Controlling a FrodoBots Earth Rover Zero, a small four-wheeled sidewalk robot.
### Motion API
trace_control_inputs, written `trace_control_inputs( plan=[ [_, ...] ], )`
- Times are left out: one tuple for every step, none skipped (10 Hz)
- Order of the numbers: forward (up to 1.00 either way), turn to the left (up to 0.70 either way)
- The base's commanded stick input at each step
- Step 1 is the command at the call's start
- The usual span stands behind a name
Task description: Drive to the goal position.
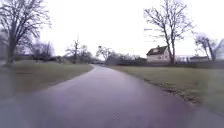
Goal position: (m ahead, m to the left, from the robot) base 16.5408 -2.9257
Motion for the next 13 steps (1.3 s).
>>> trace_control_inputs(
  plan=[
    [1.00, 0.00],
    [1.00, 0.00],
    [1.00, 0.00],
    [1.00, 0.00],
    [1.00, 0.00],
    [1.00, 0.00],
    [1.00, 0.00],
    [1.00, 0.00],
    [1.00, 0.00],
    [1.00, 0.00],
    [1.00, 0.00],
    [1.00, 0.00],
    [1.00, 0.00]
  ],
)
